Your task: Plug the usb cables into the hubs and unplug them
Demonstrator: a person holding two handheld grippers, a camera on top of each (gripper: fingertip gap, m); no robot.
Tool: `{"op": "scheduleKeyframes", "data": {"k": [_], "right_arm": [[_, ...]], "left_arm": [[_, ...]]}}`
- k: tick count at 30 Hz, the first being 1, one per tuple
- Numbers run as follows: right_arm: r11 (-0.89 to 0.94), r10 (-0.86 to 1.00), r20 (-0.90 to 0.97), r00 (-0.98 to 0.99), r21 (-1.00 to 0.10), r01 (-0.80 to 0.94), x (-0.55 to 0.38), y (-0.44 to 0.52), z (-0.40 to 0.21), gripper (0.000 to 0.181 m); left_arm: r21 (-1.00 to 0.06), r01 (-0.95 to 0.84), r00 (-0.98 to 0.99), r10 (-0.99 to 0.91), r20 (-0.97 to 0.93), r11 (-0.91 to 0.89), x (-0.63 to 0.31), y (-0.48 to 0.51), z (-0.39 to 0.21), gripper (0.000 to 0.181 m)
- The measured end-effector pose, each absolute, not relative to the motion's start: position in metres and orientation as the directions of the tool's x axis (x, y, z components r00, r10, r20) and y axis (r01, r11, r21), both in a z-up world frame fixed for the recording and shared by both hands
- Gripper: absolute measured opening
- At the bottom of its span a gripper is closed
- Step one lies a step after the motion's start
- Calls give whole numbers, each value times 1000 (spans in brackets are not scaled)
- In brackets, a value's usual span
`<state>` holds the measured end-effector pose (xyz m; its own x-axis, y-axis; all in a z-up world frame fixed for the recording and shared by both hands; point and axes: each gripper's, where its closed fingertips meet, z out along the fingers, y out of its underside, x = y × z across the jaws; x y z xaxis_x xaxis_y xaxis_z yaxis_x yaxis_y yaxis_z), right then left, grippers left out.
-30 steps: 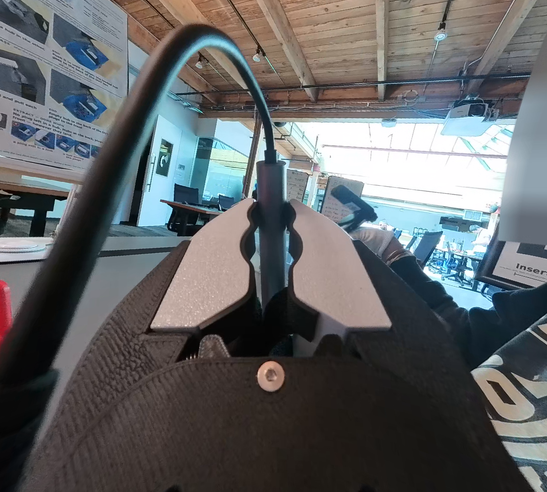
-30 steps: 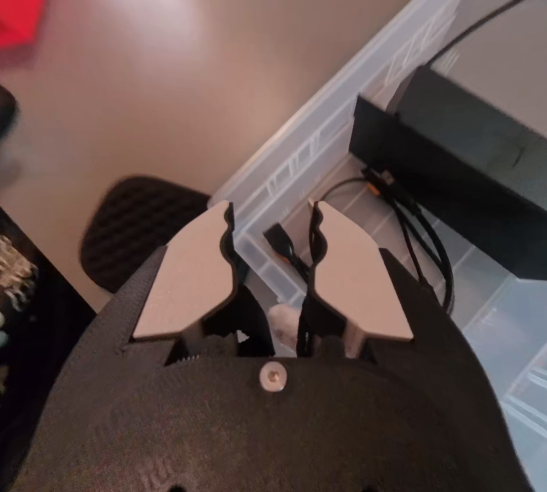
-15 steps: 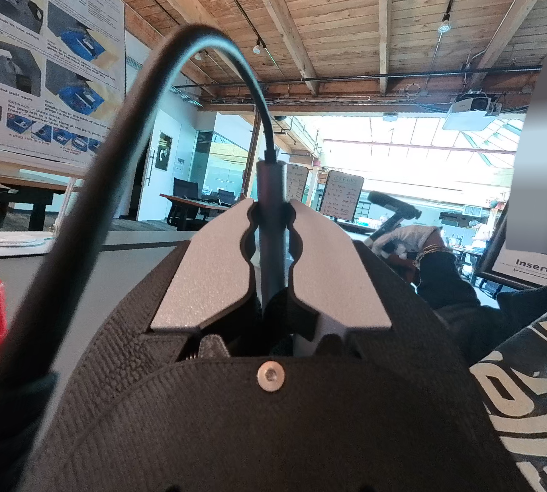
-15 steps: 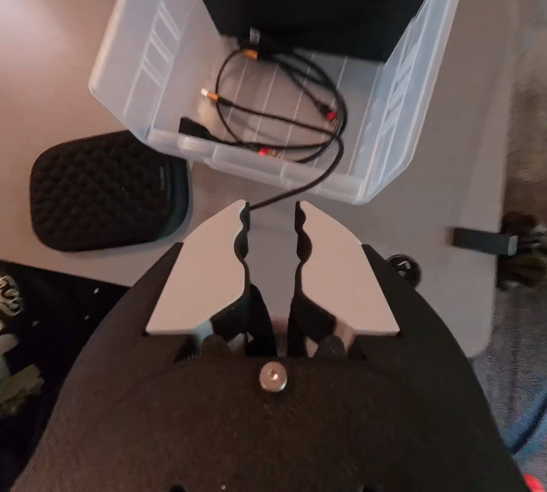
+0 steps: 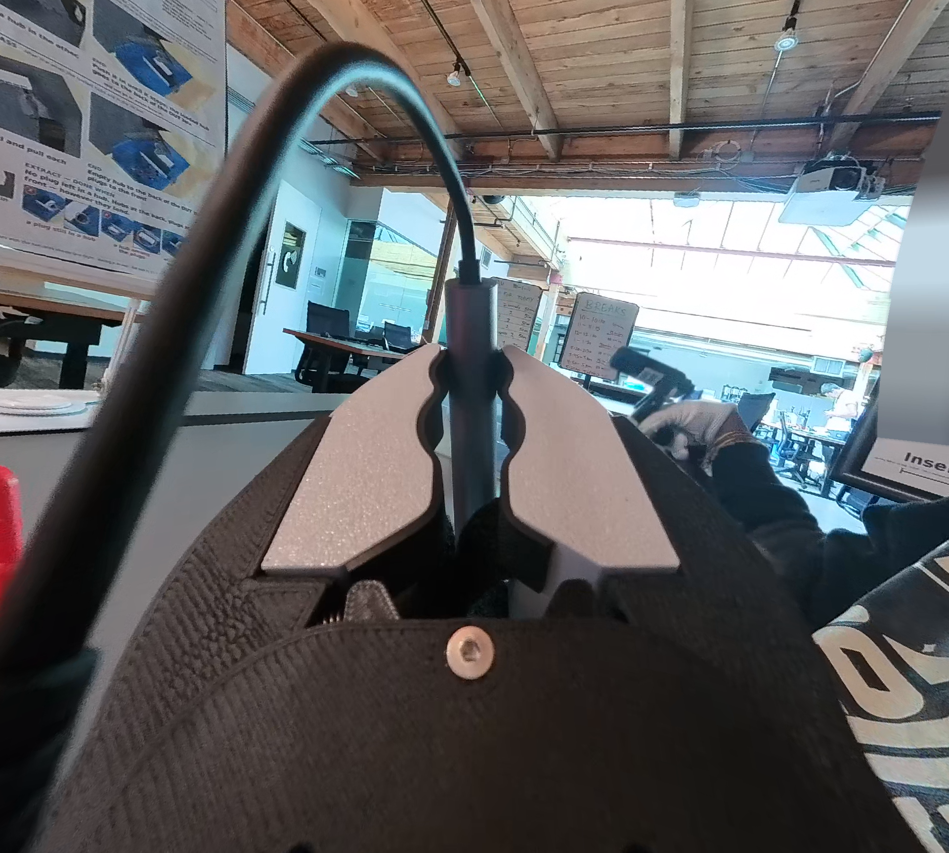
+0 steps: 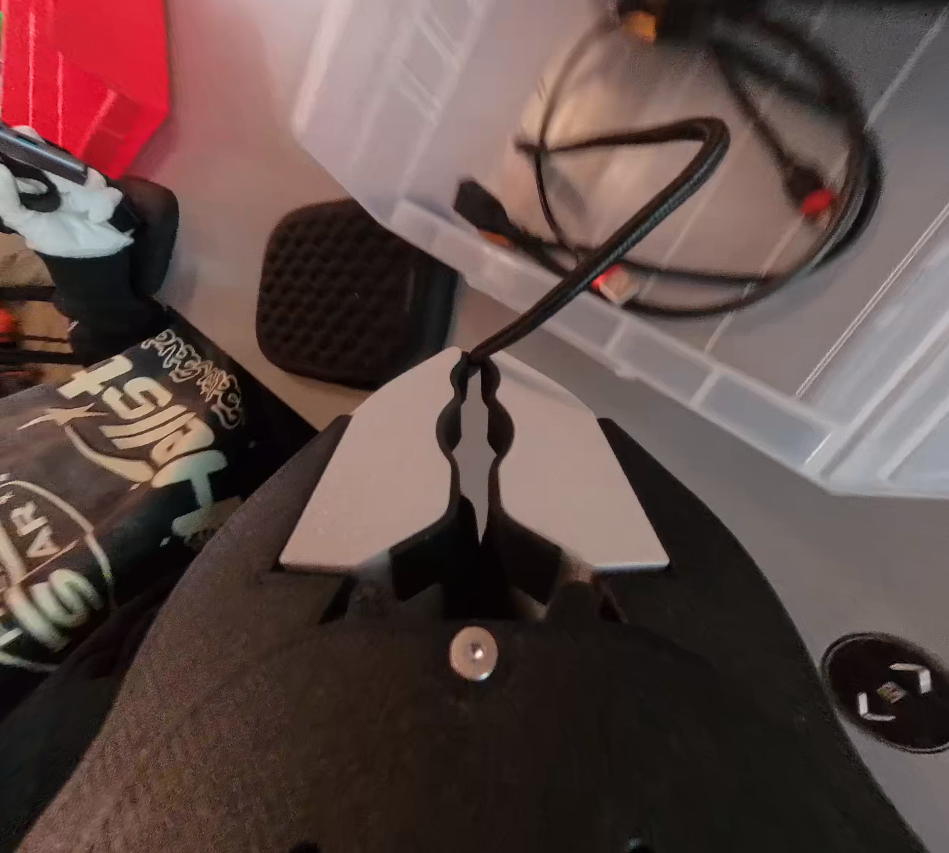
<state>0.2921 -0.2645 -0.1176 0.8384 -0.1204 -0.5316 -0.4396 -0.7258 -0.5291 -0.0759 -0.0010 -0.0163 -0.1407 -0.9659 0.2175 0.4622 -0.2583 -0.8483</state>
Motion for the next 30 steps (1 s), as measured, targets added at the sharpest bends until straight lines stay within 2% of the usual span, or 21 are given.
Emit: {"op": "scheduleKeyframes", "data": {"k": [3, 5, 8, 10, 12, 15, 18, 20, 22, 26, 30], "right_arm": [[-631, -81, -363, 928, -702, -330, 308, -248, -88, 4], [-660, -196, -50, 979, -732, -170, 341, -252, -84, 4], [-613, -201, 306, 931, -780, 124, 354, -247, -49, 4], [-643, -154, 478, 865, -713, 280, 352, -247, -44, 4], [-731, -78, 564, 822, -593, 337, 354, -250, -59, 4], [-793, 41, 533, 845, -497, 352, 352, -242, -90, 4], [-817, 114, 425, 898, -474, 328, 342, -233, -114, 4], [-797, 128, 387, 913, -507, 327, 335, -225, -114, 12], [-722, 163, 353, 921, -594, 355, 320, -212, -105, 17], [-676, 182, 351, 919, -634, 376, 309, -207, -94, 18], [-605, 192, 325, 926, -703, 372, 301, -196, -85, 30]], "left_arm": [[-849, 462, -140, -966, 217, -258, -76, -1, -16, 17], [-850, 462, -139, -967, 214, -254, -76, -1, -17, 17], [-848, 463, -140, -966, 218, -259, -76, -1, -16, 17], [-846, 462, -146, -964, 222, -265, -76, -1, -16, 17], [-848, 460, -148, -964, 221, -265, -76, -1, -17, 17], [-847, 462, -149, -964, 218, -263, -76, -2, -16, 17], [-845, 462, -154, -963, 223, -269, -77, -2, -16, 17], [-846, 461, -154, -963, 222, -269, -76, -2, -16, 17], [-847, 459, -153, -963, 222, -268, -76, -2, -16, 17], [-848, 461, -149, -964, 219, -263, -77, -2, -16, 17], [-849, 459, -150, -964, 218, -263, -76, -2, -17, 17]]}}
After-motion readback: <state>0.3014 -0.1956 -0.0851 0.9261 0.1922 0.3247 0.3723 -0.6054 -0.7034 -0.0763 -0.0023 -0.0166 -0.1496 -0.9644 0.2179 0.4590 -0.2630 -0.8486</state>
